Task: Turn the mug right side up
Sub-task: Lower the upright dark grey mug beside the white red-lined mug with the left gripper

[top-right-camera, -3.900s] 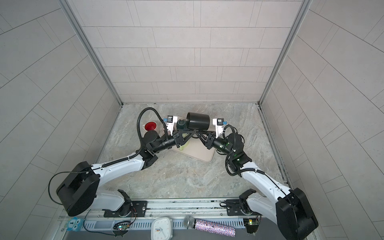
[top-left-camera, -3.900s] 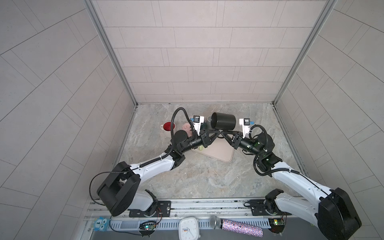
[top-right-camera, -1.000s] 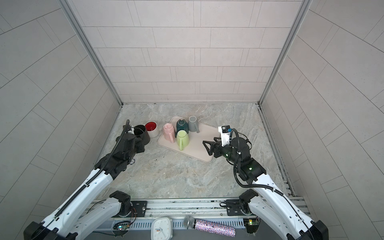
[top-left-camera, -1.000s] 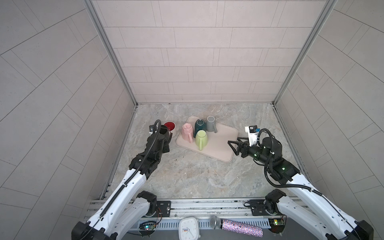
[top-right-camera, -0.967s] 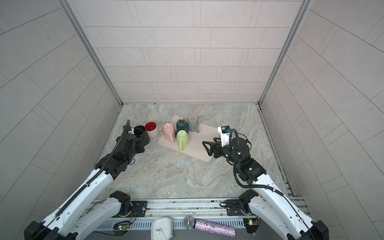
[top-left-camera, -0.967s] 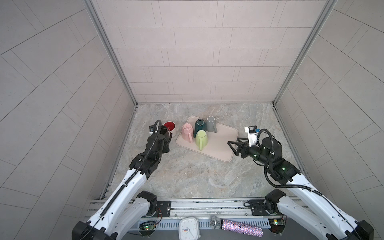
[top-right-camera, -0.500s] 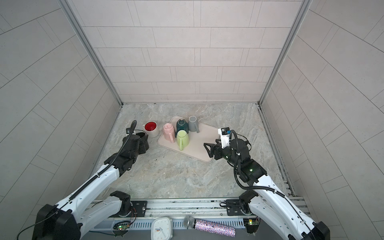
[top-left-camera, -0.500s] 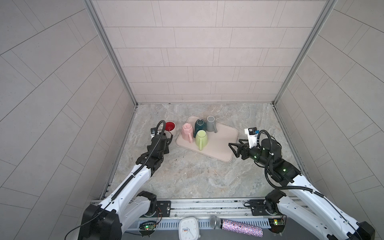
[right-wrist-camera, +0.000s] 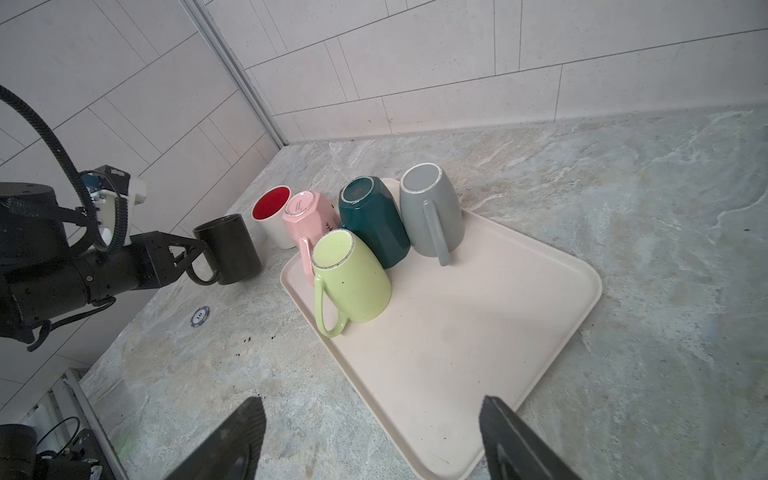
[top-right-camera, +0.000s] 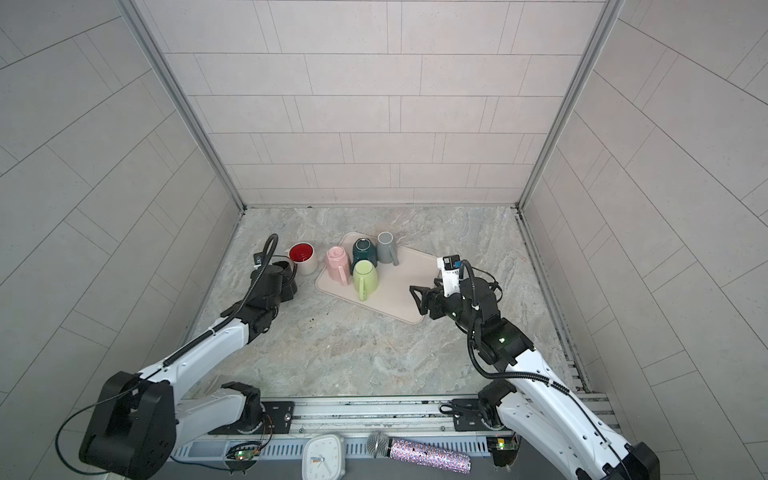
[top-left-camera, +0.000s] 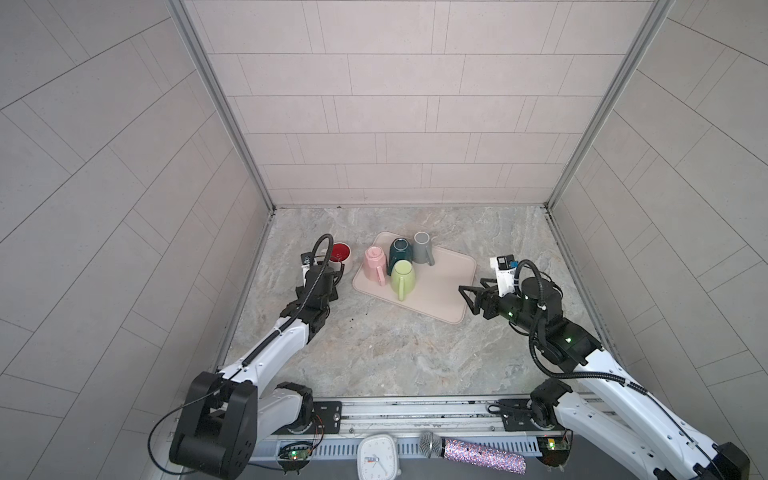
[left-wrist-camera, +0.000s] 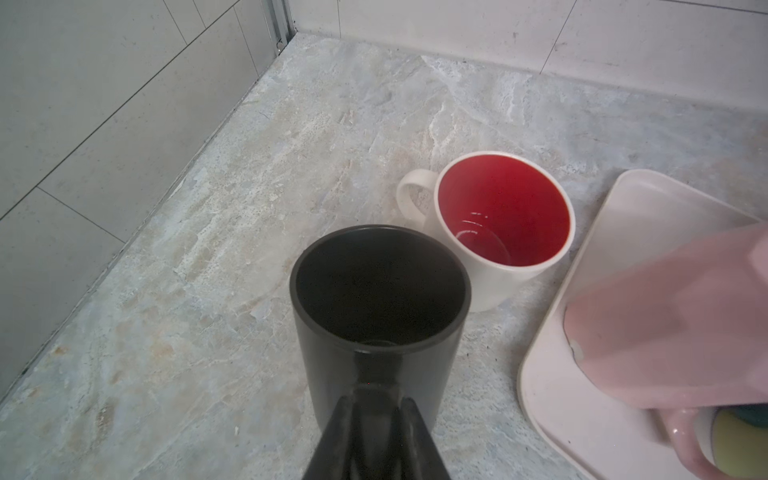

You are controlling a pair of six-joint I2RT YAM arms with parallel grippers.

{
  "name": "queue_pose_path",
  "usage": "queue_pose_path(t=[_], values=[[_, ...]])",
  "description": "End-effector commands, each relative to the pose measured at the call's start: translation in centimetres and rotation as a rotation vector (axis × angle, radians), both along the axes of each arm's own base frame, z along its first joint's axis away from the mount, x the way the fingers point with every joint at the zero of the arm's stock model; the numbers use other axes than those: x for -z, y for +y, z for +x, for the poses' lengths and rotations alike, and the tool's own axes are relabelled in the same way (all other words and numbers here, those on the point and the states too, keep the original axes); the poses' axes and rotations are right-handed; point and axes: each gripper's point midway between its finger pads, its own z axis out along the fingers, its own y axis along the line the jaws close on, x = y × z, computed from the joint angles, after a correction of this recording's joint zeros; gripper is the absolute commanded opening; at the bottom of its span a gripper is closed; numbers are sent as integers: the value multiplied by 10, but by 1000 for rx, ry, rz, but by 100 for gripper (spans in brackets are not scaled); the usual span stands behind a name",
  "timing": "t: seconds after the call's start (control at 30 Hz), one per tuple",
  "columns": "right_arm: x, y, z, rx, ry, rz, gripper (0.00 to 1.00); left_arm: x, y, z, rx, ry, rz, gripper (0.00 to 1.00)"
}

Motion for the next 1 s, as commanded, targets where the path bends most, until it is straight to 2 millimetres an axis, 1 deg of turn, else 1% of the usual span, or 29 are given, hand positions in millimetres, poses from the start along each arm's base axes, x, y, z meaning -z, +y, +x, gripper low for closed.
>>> queue_pose_path(t=[0.0,0.1,0.3,0.47,0.67,0.83,0.93,0.97], values=[[9,-4,0,14,6,-33,82,-17,3,20,-39,-102,-20,0],[9,-5,0,18,6,-40,82,-14,6,30,-62,-100,-31,0],[12,-8,-1,25,7,-51,82,-9,0,49,-57,-95,-53,0],[13,-16,-3,52,2,-83,82,-11,0,59,-65,-107,-39,0],[11,-20,-5,67,-9,-91,82,-6,-5,71,-53,-90,-42,0],[12,-20,-4,65,-5,-94,82,3,-8,72,-49,-73,-64,0],[14,-20,-4,66,3,-96,83,2,-7,71,-56,-84,-70,0],[15,-20,-4,66,8,-99,83,3,-6,71,-58,-84,-69,2]])
